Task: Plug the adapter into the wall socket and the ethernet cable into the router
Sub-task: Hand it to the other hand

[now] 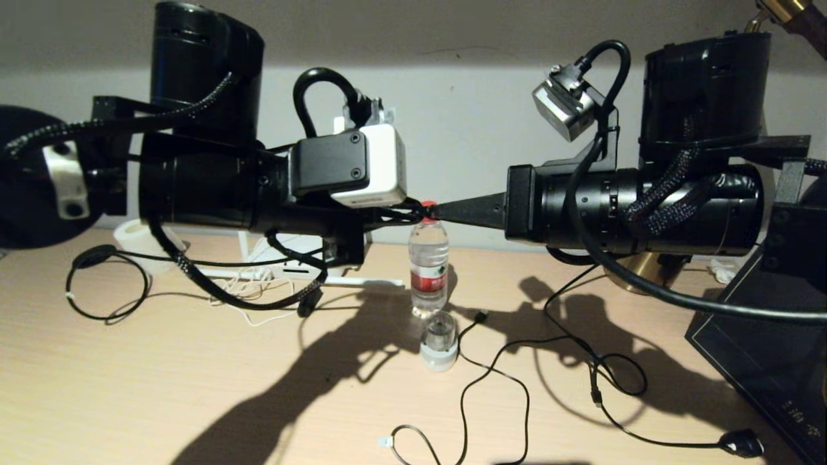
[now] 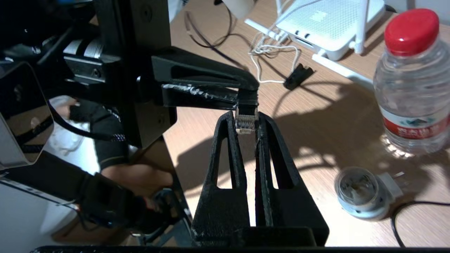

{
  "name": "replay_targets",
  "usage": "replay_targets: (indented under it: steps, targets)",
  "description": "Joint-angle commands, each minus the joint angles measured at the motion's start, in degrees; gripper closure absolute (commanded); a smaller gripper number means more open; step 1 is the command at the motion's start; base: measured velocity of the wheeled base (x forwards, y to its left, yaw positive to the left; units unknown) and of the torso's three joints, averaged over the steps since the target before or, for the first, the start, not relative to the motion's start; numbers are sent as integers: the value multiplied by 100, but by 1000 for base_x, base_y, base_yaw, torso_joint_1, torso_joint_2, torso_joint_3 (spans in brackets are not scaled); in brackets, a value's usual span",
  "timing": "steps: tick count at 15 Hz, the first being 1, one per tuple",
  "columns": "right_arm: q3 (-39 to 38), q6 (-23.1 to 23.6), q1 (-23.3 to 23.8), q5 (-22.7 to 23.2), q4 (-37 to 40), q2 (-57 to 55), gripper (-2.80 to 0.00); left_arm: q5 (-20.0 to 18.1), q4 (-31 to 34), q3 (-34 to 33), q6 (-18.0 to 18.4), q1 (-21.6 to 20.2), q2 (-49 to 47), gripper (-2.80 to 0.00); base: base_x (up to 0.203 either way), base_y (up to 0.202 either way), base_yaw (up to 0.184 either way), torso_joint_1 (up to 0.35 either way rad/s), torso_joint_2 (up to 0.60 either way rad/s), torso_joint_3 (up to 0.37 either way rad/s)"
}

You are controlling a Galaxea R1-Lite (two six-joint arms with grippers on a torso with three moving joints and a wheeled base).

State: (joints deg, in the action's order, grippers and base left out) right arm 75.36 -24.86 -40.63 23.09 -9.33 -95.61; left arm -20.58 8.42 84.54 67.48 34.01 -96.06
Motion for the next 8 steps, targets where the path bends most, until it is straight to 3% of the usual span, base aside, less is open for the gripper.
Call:
replay_targets:
  steps: [1, 6, 7, 8]
  targets:
    - [-4, -19, -24, 55, -25, 16, 0, -7, 1, 10, 37, 0, 9, 0, 0, 0, 0, 0, 0, 0]
    - [-22, -10, -33, 64, -34, 16, 0, 1, 10, -17, 46, 0, 17, 0, 0, 0, 0, 0, 0, 0]
    - [-22, -10, -33, 64, -34, 16, 0, 1, 10, -18, 47, 0, 26, -280, 0, 0, 0, 0, 0, 0]
    - [-30, -10, -33, 64, -34, 16, 0, 1, 10, -25, 55, 0, 35, -280, 0, 0, 0, 0, 0, 0]
